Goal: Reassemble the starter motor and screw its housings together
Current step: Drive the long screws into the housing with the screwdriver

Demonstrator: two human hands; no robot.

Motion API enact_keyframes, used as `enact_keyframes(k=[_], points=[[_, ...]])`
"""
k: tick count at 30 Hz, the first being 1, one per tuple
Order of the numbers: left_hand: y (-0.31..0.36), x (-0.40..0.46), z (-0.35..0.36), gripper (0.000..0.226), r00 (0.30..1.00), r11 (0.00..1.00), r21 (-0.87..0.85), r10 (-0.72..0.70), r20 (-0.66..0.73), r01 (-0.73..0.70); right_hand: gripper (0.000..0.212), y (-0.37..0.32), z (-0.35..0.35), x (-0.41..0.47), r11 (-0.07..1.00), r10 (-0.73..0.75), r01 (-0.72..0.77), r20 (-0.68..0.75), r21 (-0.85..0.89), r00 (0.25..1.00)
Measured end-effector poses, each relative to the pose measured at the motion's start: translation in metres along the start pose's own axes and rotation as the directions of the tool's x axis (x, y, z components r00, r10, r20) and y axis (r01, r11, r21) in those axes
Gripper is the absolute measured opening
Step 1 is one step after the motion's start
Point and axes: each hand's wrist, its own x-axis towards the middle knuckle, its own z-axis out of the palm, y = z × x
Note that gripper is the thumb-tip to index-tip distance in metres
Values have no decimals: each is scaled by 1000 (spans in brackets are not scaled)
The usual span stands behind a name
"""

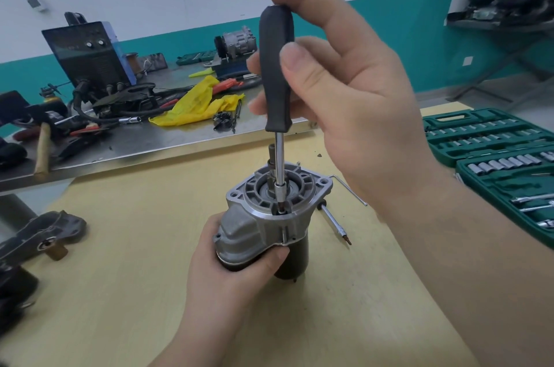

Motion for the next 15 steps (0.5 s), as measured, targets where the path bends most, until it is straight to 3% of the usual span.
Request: enact_keyframes(k=[4,11,15], points=[[7,-5,2,81,989,989,99,120,-92,-110,41,2,2,1,996,-35,31,-52,-82,998],[15,0,6,79,974,965,190,204,-101,-182,41,2,-1,1,1000,6,-6,22,3,1000],[15,2,10,105,951,923,281,297,-82,-264,46,2,-2,3,990,-64,59,-36,-128,997]])
